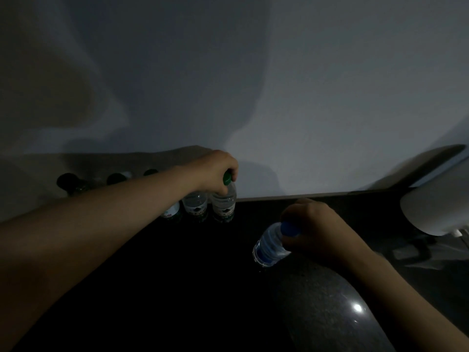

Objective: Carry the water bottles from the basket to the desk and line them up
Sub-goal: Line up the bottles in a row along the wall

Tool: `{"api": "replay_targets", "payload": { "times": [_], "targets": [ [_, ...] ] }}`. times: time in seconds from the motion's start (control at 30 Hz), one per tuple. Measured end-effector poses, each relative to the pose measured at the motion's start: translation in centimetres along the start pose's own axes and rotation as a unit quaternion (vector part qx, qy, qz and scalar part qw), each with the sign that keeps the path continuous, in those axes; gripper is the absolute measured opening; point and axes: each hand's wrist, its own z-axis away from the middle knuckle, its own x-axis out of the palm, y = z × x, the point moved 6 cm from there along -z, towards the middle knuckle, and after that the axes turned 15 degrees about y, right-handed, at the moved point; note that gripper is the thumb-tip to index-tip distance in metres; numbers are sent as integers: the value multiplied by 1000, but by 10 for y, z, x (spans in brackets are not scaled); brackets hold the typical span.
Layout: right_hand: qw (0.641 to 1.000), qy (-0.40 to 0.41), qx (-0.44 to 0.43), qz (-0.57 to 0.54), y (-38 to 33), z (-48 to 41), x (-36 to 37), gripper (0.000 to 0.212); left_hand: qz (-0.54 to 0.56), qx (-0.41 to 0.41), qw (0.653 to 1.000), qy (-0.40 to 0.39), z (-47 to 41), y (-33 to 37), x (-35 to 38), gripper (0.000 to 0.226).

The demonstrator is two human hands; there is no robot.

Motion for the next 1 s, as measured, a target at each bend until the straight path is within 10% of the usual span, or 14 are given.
{"api": "replay_targets", "payload": {
  "times": [1.0],
  "targets": [
    [996,44,-4,82,0,-118,15,29,5,-24,1000,19,0,5,-3,33]
  ]
}}
